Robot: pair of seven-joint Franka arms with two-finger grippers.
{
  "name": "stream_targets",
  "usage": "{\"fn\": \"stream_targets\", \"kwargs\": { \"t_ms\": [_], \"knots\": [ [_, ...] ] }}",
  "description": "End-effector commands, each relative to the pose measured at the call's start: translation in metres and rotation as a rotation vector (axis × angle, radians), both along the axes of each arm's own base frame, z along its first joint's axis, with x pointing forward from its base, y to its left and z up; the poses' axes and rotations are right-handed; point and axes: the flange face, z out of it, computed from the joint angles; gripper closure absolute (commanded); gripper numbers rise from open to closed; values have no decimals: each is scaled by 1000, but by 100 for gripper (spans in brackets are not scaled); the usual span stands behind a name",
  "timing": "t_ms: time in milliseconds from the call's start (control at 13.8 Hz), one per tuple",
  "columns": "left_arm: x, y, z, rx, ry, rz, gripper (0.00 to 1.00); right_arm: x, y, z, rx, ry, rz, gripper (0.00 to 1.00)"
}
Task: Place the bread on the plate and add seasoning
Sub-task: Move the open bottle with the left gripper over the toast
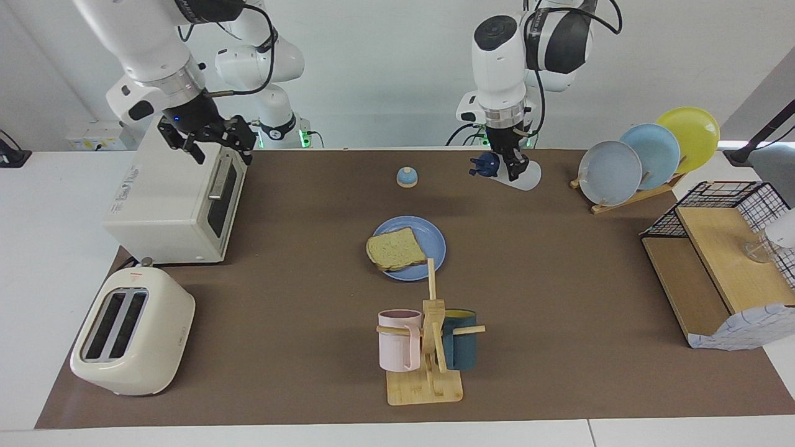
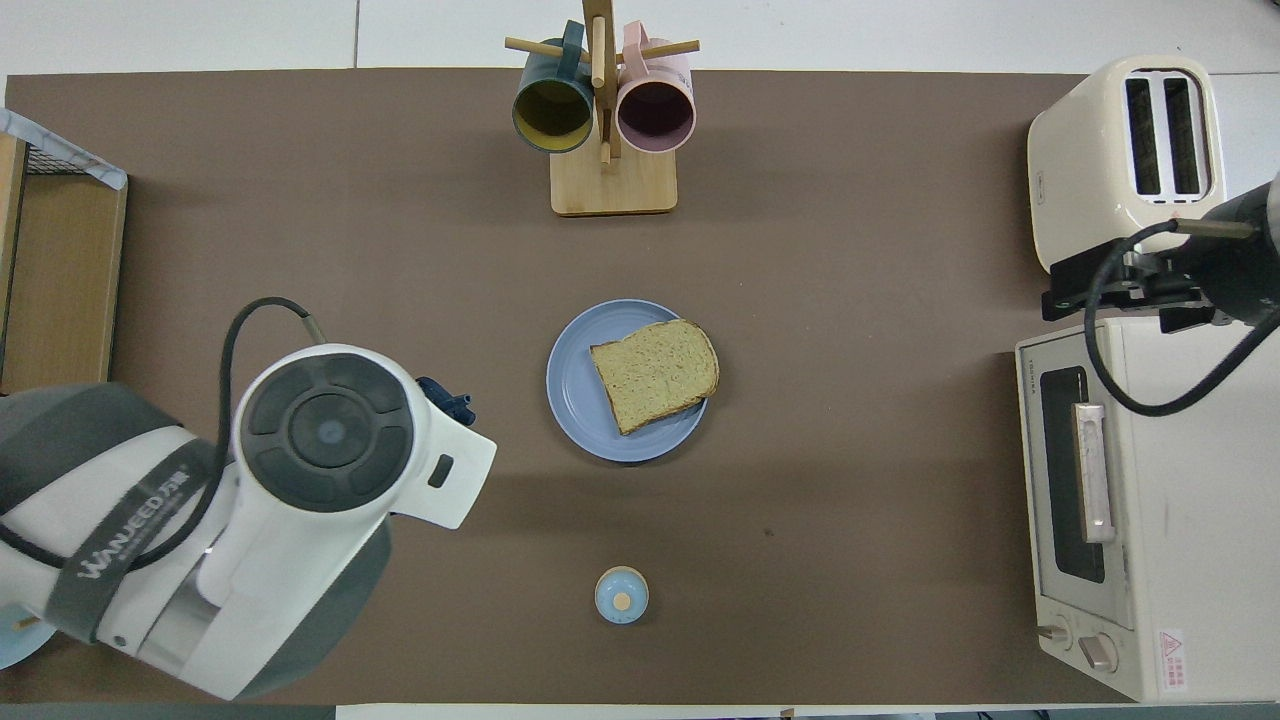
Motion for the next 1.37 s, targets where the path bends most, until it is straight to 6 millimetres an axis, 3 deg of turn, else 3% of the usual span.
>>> {"fn": "stream_targets", "kwargs": {
  "t_ms": [0, 145, 289, 434, 578, 867, 1084, 1301],
  "knots": [
    [9, -54, -23, 194, 2, 10, 100, 0, 9, -10, -34, 13, 33, 0],
    [7, -72, -32, 251, -3, -11, 100, 0, 5, -12, -31, 21, 21, 0],
    [-1, -105, -58, 401, -6, -70, 100, 3, 1, -16, -33, 8, 48, 0],
    [9, -131, -90, 523, 4, -61, 100, 7, -10, -19, -48, 8, 62, 0],
    [6, -159, -112, 615, -25, -97, 100, 8, -15, -21, -50, 8, 83, 0],
    [8, -164, -116, 716, -47, -80, 100, 9, -18, -22, -60, 7, 114, 0],
    [30, -189, -174, 904, -48, -17, 100, 0, -33, -25, -53, 47, 134, 0],
    [42, -199, -189, 1037, -195, -44, 100, 6, -34, -23, -58, 8, 117, 0]
  ]
}}
